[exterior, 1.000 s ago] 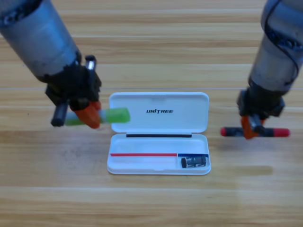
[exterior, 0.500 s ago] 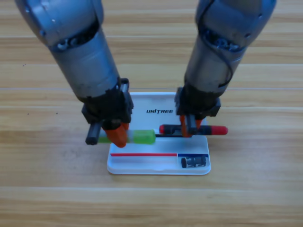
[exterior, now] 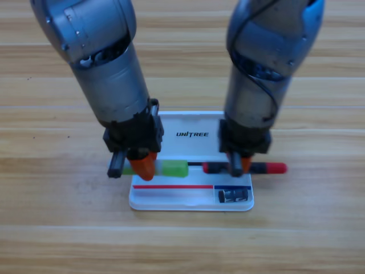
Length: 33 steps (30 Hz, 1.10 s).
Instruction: Clean up eraser and pencils
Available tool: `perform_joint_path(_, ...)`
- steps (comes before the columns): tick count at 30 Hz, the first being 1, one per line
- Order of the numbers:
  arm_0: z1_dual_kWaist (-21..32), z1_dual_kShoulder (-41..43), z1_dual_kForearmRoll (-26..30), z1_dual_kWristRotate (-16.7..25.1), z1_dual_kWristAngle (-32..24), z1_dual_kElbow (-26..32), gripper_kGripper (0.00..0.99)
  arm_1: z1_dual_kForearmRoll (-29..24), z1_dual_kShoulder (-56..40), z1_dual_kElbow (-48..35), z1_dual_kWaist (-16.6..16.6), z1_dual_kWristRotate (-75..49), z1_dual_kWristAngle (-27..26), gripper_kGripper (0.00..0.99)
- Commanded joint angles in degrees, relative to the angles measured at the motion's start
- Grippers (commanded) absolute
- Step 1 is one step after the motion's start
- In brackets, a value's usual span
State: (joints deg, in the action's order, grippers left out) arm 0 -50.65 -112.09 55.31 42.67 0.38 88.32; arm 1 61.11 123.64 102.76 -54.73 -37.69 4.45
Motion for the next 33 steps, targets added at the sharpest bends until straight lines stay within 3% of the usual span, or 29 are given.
perform_joint_path(1,-0.8,1.0,0.3,0.6,0.8,-2.0,0.0,0.8,-10.5,-7.7,3.6,0.7,1.8,0.0)
perform_joint_path(8,-0.9,-0.3,0.3,0.0,0.4,-0.8,0.0,-1.0,-15.1,-16.0,8.6,-0.1,2.7,0.0)
perform_joint_path(16,-1.4,-3.6,0.3,-1.3,-0.6,2.1,0.0,-2.0,-15.6,-18.2,12.1,-1.7,2.8,0.0)
perform_joint_path(33,-2.6,-11.1,-0.8,-1.7,-1.7,4.9,0.0,-2.2,-15.0,-18.6,12.6,-2.0,2.8,0.0)
